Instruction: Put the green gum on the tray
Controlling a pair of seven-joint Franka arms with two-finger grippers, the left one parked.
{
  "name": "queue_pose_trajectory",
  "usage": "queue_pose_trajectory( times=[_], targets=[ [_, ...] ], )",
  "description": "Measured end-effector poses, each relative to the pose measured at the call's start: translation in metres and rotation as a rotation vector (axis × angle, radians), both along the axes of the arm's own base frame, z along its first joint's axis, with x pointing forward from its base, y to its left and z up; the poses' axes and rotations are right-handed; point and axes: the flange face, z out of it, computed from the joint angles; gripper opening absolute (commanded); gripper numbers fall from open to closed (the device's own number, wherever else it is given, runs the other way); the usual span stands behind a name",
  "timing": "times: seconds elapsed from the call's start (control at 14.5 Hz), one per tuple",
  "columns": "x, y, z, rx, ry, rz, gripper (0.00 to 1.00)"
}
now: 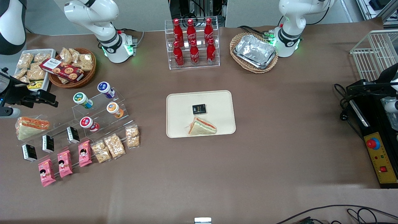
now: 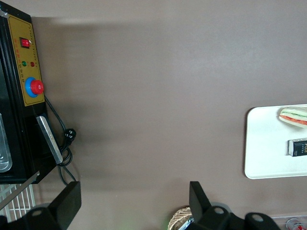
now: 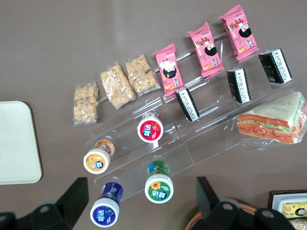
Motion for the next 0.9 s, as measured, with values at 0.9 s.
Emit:
queue_pose_trajectory(
  times=[0.9],
  targets=[
    [-0.047,-0.003,0.005,0.022,0.032,0.024,1.0]
  ],
)
